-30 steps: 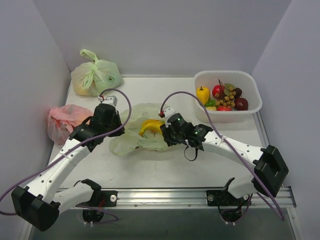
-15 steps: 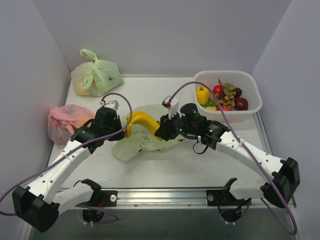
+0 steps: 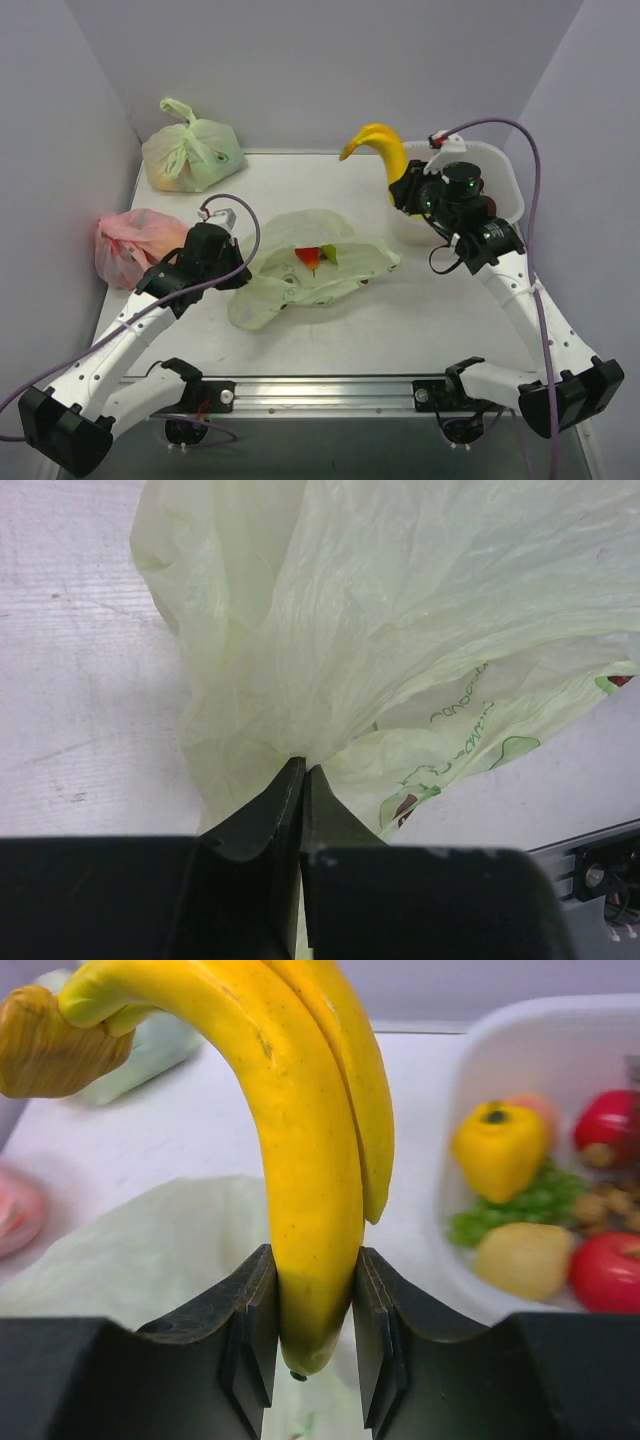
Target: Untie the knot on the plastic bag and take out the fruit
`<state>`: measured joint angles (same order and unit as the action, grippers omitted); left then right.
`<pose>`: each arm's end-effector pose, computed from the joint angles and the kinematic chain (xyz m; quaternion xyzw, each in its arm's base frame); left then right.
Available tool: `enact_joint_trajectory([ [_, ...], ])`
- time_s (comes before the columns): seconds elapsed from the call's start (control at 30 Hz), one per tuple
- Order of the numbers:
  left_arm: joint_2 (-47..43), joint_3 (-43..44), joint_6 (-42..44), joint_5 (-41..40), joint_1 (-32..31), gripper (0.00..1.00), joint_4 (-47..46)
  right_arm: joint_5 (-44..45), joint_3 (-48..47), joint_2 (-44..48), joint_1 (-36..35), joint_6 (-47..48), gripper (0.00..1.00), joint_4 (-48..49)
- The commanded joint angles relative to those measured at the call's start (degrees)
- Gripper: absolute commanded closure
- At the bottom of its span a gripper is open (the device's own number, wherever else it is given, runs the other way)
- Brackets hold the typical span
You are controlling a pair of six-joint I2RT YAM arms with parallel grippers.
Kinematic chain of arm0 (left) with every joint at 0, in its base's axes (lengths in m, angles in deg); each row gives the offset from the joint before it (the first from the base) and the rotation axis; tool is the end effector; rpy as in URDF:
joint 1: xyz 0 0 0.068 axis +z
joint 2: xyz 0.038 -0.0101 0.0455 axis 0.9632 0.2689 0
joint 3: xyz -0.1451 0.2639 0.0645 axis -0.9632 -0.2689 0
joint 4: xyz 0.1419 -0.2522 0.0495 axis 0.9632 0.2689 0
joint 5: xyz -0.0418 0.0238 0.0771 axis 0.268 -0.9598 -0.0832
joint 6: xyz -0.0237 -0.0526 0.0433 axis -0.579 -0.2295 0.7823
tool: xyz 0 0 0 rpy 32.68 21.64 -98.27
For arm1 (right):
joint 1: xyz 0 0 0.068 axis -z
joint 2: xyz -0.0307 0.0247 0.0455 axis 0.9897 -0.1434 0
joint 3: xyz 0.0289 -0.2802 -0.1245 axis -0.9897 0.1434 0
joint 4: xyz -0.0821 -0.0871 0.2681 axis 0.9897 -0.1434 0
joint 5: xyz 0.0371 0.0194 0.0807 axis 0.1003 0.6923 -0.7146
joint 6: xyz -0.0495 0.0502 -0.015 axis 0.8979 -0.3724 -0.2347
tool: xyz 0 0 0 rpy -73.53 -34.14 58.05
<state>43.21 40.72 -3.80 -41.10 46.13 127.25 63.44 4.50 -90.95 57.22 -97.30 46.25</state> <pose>0.2027 -0.1056 0.3048 -0.0430 0.9210 -0.1756 0.3450 0.2780 0.1349 0.4496 -0.1038 0.7286 0.2690 0.6213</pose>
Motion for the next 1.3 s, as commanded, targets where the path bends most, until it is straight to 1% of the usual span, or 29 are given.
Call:
enact_joint_trajectory([
  [0.0, -1.9, -1.0, -0.5, 2.4, 0.3, 1.00, -2.6, 14.4, -2.7, -1.3, 7.3, 0.9, 1.00, -0.9],
  [0.03, -2.4, -1.4, -0.5, 2.8, 0.3, 1.00, -3.0, 15.7, -3.6, -2.2, 9.0, 0.9, 1.00, -0.3],
  [0.07, -2.6, -1.6, -0.5, 2.8, 0.2, 1.00, -3.1, 19.1, -4.0, -4.3, 10.6, 1.0, 1.00, 0.1],
  [0.17, -3.0, -2.0, -0.3, 4.5, 0.2, 1.00, -3.7, 23.3, -5.4, -9.1, 16.1, 1.2, 1.00, 2.6],
  [0.23, -3.0, -2.4, -0.3, 5.4, 0.2, 1.00, -4.1, 24.5, -7.5, -11.8, 19.9, 0.6, 1.00, 3.4],
  [0.27, -3.0, -2.6, -0.1, 5.8, 0.1, 1.00, -4.2, 24.9, -8.2, -14.6, 21.2, -0.1, 1.00, 3.6],
  [0.4, -3.1, -3.2, -0.1, 6.8, 0.0, 1.00, -4.7, 26.8, -11.9, -21.2, 25.9, -0.7, 1.00, 4.1],
  [0.53, -2.6, -3.3, 0.3, 6.9, -0.1, 1.00, -5.2, 25.5, -15.4, -27.9, 30.0, -0.8, 1.00, 4.1],
  [0.63, -1.9, -3.1, 0.4, 7.2, -0.2, 1.00, -5.6, 25.0, -18.0, -32.5, 32.1, -0.8, 0.81, 3.4],
  [0.67, -1.8, -3.0, 0.4, 7.4, -0.2, 1.00, -5.7, 25.2, -18.4, -33.6, 32.4, -0.7, 0.63, 3.0],
  [0.7, -1.6, -2.9, 0.4, 7.5, -0.2, 1.00, -5.9, 25.4, -19.1, -34.0, 32.7, -0.9, 0.52, 2.4],
  [0.73, -1.6, -2.8, 0.5, 7.5, -0.2, 1.00, -5.9, 25.5, -19.1, -34.3, 32.7, -0.8, 0.35, 2.2],
  [0.77, -1.5, -2.7, 0.5, 7.6, -0.2, 1.00, -6.0, 25.3, -19.1, -33.7, 32.7, -0.7, 0.29, 1.9],
  [0.83, -1.3, -2.7, 0.5, 7.7, -0.2, 1.00, -6.1, 25.0, -18.5, -32.7, 32.3, -0.6, 0.19, 1.3],
  [0.97, -0.9, -2.6, 0.4, 8.0, -0.2, 1.00, -6.3, 25.0, -16.4, -27.8, 30.4, 0.8, 0.14, 0.9],
  [1.03, -0.9, -2.6, 0.3, 8.0, -0.3, 1.00, -6.3, 24.4, -15.0, -25.5, 28.6, 1.1, 0.14, 0.5],
  [1.07, -1.0, -2.6, 0.3, 7.9, -0.3, 1.00, -6.3, 23.7, -13.5, -22.9, 27.9, 1.2, 0.15, 0.4],
  [1.13, -1.1, -2.6, 0.2, 7.8, -0.4, 1.00, -6.3, 20.2, -11.9, -20.1, 26.0, 1.4, 0.15, 0.3],
  [1.2, -1.1, -2.6, -0.1, 7.6, -0.5, 1.00, -6.3, 18.0, -9.7, -16.1, 22.3, 2.1, 0.15, 0.2],
  [1.23, -1.1, -2.6, -0.1, 7.6, -0.5, 1.00, -6.2, 15.1, -8.9, -14.9, 20.9, 2.4, 0.16, 0.1],
  [1.27, -1.2, -2.4, -0.1, 7.3, -0.7, 1.00, -6.3, 9.7, -7.3, -10.1, 17.1, 2.7, 0.16, -0.2],
])
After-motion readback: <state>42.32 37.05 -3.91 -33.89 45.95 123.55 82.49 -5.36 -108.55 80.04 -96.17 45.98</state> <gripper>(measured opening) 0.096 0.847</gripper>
